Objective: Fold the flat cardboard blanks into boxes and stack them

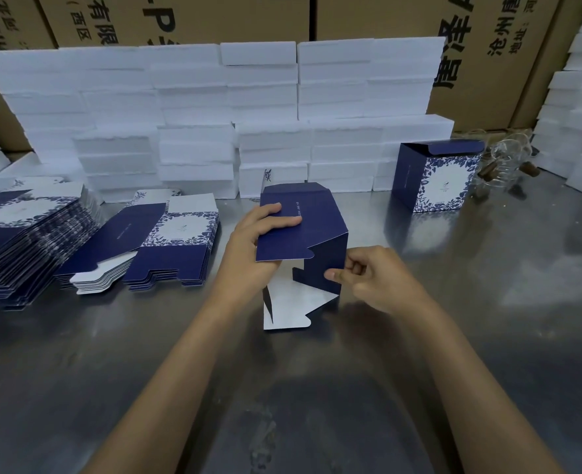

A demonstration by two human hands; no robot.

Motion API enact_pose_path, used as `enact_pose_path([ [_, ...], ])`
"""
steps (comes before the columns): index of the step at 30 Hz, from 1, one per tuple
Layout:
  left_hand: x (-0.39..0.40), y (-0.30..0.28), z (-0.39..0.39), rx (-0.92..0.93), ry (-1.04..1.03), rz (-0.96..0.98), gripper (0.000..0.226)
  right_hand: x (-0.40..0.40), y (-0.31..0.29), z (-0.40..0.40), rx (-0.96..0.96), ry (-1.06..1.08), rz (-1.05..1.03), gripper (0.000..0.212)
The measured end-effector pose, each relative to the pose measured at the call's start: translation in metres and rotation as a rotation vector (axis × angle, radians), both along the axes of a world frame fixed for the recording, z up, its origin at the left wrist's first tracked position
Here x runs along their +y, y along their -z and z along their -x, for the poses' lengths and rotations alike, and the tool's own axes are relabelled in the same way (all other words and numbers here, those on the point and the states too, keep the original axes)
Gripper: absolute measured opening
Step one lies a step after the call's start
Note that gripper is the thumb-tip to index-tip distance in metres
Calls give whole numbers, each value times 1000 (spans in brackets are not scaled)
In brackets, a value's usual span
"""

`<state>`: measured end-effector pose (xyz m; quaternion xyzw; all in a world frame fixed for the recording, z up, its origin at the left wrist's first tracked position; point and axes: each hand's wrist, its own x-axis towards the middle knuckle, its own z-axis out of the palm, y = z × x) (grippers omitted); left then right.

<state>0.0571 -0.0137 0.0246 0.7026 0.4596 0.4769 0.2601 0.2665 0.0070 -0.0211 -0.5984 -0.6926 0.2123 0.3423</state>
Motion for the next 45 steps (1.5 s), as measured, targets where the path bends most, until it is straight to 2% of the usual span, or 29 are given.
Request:
enact_pose_path([
  [5,2,1,0,-2,5,0,49,-1,-8,1,60,33,-153,52],
  [10,2,3,-1,20,24,-5,49,-3,-10,-1,70,58,-111,47],
  [14,5,5,2,51,42,-4,53,-5,-19,0,274,38,-178,37],
  [19,10,6,5,120,89,-8,56,-10,-26,-3,336,-22,-181,30],
  [23,12,6,8,145,130,23,63,-17,-37,8,498,33,-226,14],
  [25,12,6,7,163,142,24,65,-22,-38,16,541,12,-212,29],
  [28,11,5,7,206,172,64,79,-25,-34,21,425,-67,-163,46],
  [31,11,5,12,284,254,133,108,-24,-29,21,384,-108,-134,44],
  [33,10,5,15,281,300,176,113,-22,-28,20,367,-107,-155,43],
  [35,10,6,14,223,296,173,101,-21,-27,21,379,-88,-193,39],
  [38,11,9,1,22,141,75,54,-20,-25,27,449,-38,-225,33],
  [40,11,12,-7,-113,45,27,31,-19,-25,31,504,-19,-226,29],
  [45,10,19,-16,-245,11,4,19,-18,-25,35,590,-41,-202,28],
])
